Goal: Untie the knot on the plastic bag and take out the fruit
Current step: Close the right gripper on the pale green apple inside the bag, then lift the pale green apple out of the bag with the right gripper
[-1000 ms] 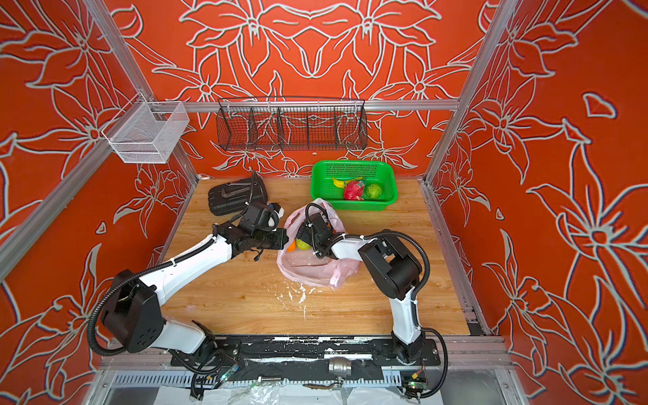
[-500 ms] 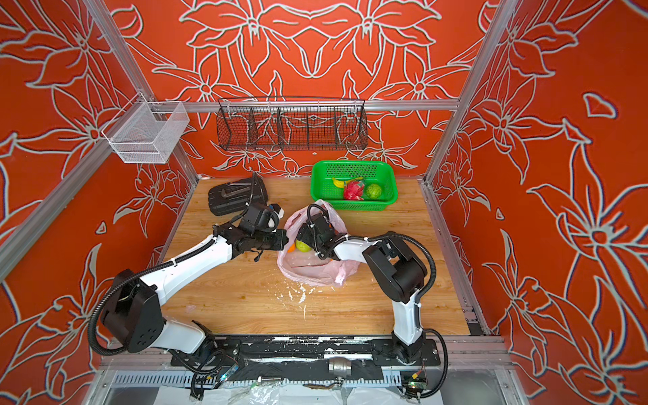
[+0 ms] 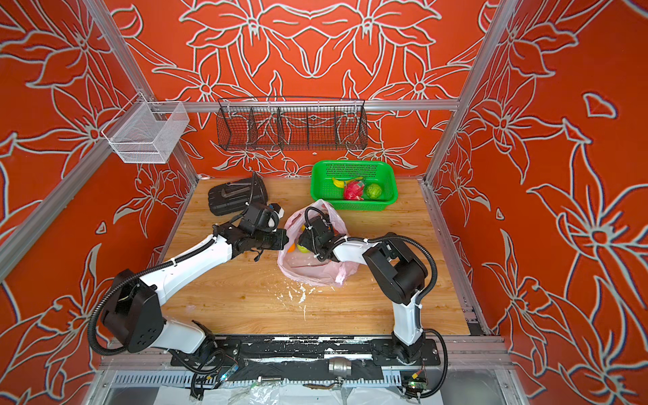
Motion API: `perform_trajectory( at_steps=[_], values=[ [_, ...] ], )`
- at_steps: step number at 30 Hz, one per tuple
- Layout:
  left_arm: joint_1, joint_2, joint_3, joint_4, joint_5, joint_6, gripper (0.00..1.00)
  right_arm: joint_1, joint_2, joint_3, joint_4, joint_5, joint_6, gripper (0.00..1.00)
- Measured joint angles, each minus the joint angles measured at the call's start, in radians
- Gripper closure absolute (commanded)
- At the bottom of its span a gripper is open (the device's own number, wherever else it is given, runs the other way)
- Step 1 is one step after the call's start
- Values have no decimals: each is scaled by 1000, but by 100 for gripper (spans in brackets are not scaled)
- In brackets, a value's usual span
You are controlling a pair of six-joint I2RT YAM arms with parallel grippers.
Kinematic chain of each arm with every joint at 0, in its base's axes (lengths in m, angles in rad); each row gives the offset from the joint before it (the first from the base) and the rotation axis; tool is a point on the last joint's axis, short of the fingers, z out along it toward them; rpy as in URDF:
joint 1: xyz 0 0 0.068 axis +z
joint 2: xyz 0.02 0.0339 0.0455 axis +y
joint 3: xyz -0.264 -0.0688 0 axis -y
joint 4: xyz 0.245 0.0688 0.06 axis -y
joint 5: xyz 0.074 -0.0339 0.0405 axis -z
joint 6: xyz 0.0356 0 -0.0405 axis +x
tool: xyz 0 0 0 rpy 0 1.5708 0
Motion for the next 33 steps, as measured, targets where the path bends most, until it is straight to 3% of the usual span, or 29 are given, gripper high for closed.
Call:
perform_trajectory(
  at_steps=[15, 33],
  values=[
    [0, 24, 45, -5, 8, 0, 84, 33, -303, -195, 0, 0, -129, 41],
    [0, -11, 47, 8, 18, -16, 33, 71, -657, -208, -28, 24, -325, 40]
  ],
)
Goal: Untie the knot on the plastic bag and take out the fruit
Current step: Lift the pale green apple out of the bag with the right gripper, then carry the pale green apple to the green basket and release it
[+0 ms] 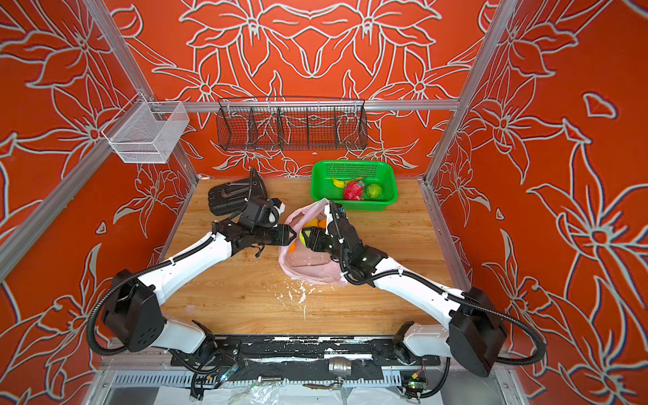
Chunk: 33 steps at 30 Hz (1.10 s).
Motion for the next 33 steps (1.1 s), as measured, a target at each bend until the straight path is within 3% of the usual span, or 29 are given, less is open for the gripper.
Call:
perform_trajectory(
  at_steps=[9, 21, 33],
  values=[
    [0, -152, -42, 32, 33, 10, 0, -92, -53, 119, -45, 76, -69, 40],
    [-19, -299, -44, 82, 103, 16, 2, -394, 27, 227, -78, 21, -58, 40],
    [-105, -245, 58, 51, 96, 35, 2, -665, 362, 375, -48, -114, 36, 41]
  ],
)
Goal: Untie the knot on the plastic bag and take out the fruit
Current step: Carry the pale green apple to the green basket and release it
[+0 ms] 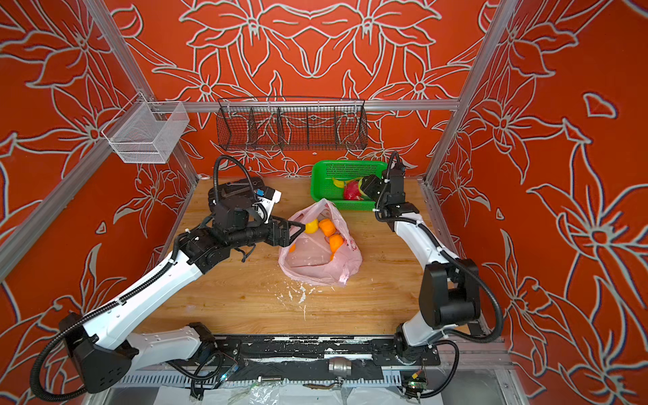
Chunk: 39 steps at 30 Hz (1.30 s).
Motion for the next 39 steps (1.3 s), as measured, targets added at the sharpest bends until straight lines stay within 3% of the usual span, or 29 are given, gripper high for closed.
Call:
perform_trajectory(
  at_steps=[7, 12, 19, 22, 26, 33, 39],
  values=[
    [-16, 44, 18, -35, -21, 15, 2, -90, 312, 249, 10, -36, 48, 42],
    [-20, 76, 50, -62, -39, 19, 2, -120, 564, 515, -18, -50, 68, 41],
    [-22, 103, 72, -75, -57, 34, 2, -124, 857, 937, -188, -57, 67, 40],
    [-22, 116, 79, -83, -64, 39, 2, -124, 943, 1073, -259, -56, 66, 34],
    [-22, 120, 80, -90, -79, 45, 2, -124, 1027, 1198, -345, -58, 64, 20],
    [-22, 120, 80, -119, -120, 56, 2, -124, 1025, 1187, -388, -59, 55, 8],
    [-22, 119, 78, -145, -171, 52, 2, -122, 874, 966, -372, -51, 27, 5]
  ],
)
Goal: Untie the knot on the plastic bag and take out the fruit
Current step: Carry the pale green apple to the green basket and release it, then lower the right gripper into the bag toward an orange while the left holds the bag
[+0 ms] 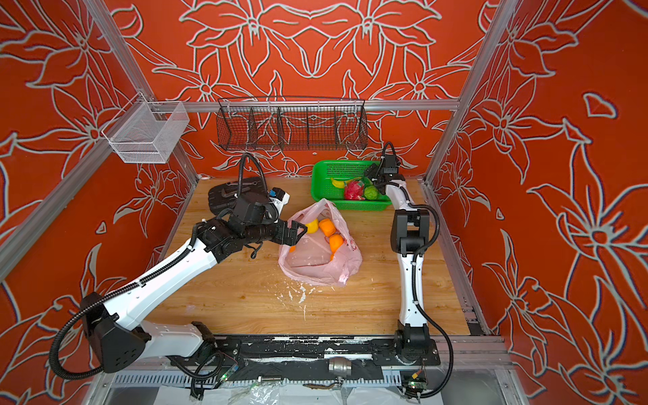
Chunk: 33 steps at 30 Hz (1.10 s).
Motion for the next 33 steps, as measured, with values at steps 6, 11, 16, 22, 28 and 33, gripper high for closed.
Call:
perform_trajectory(
  at_steps=[6, 11, 16, 22, 28, 33],
  values=[
    [0, 0, -21, -36, -69, -4, 2, 0, -303, -323, 105, 11, -40, 5],
    [2, 6, -48, -61, -109, -8, 2, 2, -592, -594, 245, -53, -56, 7],
    [10, 34, -69, -65, -121, -8, 1, 56, -819, -788, 293, -134, -111, 7],
    [26, 84, -83, -65, -122, -8, 1, 273, -1057, -904, 235, -171, -246, 8],
    [35, 117, -89, -63, -121, -13, 16, 478, -1237, -1044, 237, -211, -303, 14],
    [43, 145, -89, -57, -121, -25, 26, 597, -1252, -1125, 244, -203, -285, 19]
  ],
)
